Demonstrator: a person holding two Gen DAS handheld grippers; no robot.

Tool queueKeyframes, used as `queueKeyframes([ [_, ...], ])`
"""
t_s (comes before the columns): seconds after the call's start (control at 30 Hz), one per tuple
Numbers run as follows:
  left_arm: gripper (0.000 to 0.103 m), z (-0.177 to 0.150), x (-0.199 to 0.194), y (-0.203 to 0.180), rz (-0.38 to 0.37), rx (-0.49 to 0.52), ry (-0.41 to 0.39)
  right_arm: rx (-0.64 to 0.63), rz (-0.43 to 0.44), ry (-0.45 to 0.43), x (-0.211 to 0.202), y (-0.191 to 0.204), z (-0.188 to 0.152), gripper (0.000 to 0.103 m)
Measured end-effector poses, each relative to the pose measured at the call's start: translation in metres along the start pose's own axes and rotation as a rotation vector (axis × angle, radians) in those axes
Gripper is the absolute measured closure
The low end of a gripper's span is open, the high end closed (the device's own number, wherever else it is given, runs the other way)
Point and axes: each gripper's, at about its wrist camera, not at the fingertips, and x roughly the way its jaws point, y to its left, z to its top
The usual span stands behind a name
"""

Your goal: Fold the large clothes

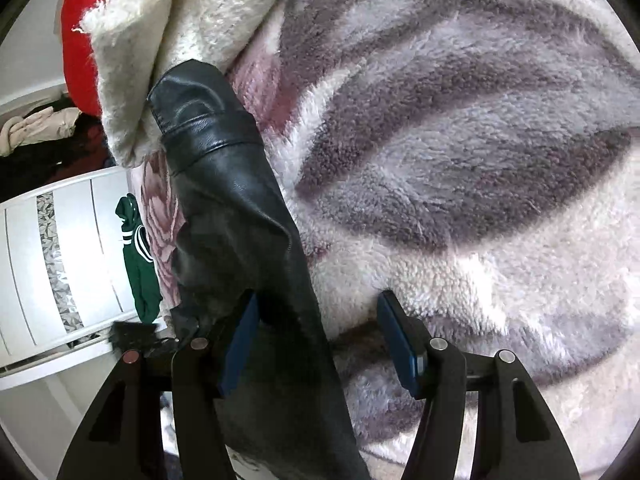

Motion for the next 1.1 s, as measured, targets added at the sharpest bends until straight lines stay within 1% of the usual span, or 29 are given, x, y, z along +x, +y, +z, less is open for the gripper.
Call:
queueKeyframes([
  [0.03,0.077,-0.005,-0.009,-0.007,0.022,0.015,-0.017,-0.014,-0.012,0.0,-0.005,0.003,-0.002,0.04],
  [0.07,0.075,-0.014,-0.022,-0.017,0.07,0.042,-0.046,-0.033,-0.018,-0.003,-0.012,0.005,-0.005,0.04],
  [0.1,0.072,-0.024,-0.033,-0.026,0.097,0.069,-0.073,-0.049,-0.022,-0.009,-0.017,0.007,-0.008,0.04],
  [0.17,0.071,-0.05,-0.054,-0.044,0.182,0.117,-0.111,-0.067,-0.038,-0.015,-0.026,0.009,-0.018,0.04],
  [0.2,0.071,-0.064,-0.061,-0.05,0.209,0.13,-0.131,-0.065,-0.041,-0.015,-0.03,0.007,-0.024,0.04],
  [0.23,0.071,-0.084,-0.068,-0.06,0.258,0.157,-0.159,-0.06,-0.037,-0.012,-0.032,0.006,-0.029,0.04],
  [0.3,0.074,-0.108,-0.071,-0.07,0.314,0.195,-0.184,-0.033,-0.023,0.003,-0.035,-0.002,-0.046,0.04],
  [0.33,0.08,-0.122,-0.066,-0.077,0.349,0.217,-0.18,-0.023,-0.022,0.005,-0.034,-0.004,-0.052,0.04],
  [0.37,0.09,-0.127,-0.057,-0.079,0.366,0.232,-0.171,-0.014,-0.024,0.009,-0.034,-0.009,-0.06,0.04],
  [0.4,0.1,-0.132,-0.047,-0.08,0.401,0.248,-0.158,-0.008,-0.032,0.014,-0.032,-0.013,-0.068,0.04],
  [0.47,0.101,-0.131,-0.029,-0.062,0.469,0.241,-0.136,0.0,-0.061,0.025,-0.027,-0.019,-0.085,0.04],
  [0.5,0.103,-0.126,-0.017,-0.048,0.504,0.213,-0.129,-0.006,-0.081,0.028,-0.024,-0.019,-0.093,0.04],
  [0.57,0.102,-0.115,-0.006,-0.022,0.486,0.145,-0.118,-0.026,-0.156,0.02,-0.02,-0.02,-0.109,0.04],
  [0.6,0.101,-0.109,-0.003,-0.013,0.47,0.13,-0.12,-0.034,-0.18,0.015,-0.02,-0.021,-0.114,0.04],
  [0.67,0.099,-0.101,-0.001,-0.006,0.444,0.13,-0.119,-0.04,-0.222,0.005,-0.017,-0.02,-0.128,0.04],
  [0.7,0.099,-0.097,0.002,-0.002,0.434,0.144,-0.111,-0.036,-0.227,0.001,-0.017,-0.02,-0.131,0.04],
  [0.8,0.099,-0.089,-0.004,0.008,0.354,0.113,-0.085,-0.005,-0.237,-0.018,-0.017,-0.018,-0.144,0.04],
  [0.83,0.099,-0.089,-0.01,0.006,0.334,0.105,-0.071,0.006,-0.247,-0.021,-0.018,-0.017,-0.148,0.04],
  [0.9,0.099,-0.09,-0.027,-0.006,0.319,0.093,-0.03,0.018,-0.262,-0.028,-0.02,-0.013,-0.158,0.04],
  [0.97,0.099,-0.092,-0.049,-0.023,0.287,0.092,-0.019,0.019,-0.258,-0.033,-0.025,-0.009,-0.173,0.04],
  [1.0,0.099,-0.095,-0.057,-0.033,0.287,0.115,-0.032,0.018,-0.253,-0.03,-0.027,-0.006,-0.18,0.04],
  [1.03,0.096,-0.095,-0.064,-0.044,0.277,0.154,-0.048,0.02,-0.254,-0.027,-0.028,-0.004,-0.185,0.04],
  [1.07,0.092,-0.092,-0.063,-0.048,0.269,0.171,-0.002,0.021,-0.254,-0.026,-0.028,-0.002,-0.194,0.04],
  [1.1,0.087,-0.089,-0.055,-0.053,0.286,0.217,0.005,0.022,-0.253,-0.023,-0.027,-0.001,-0.202,0.04],
])
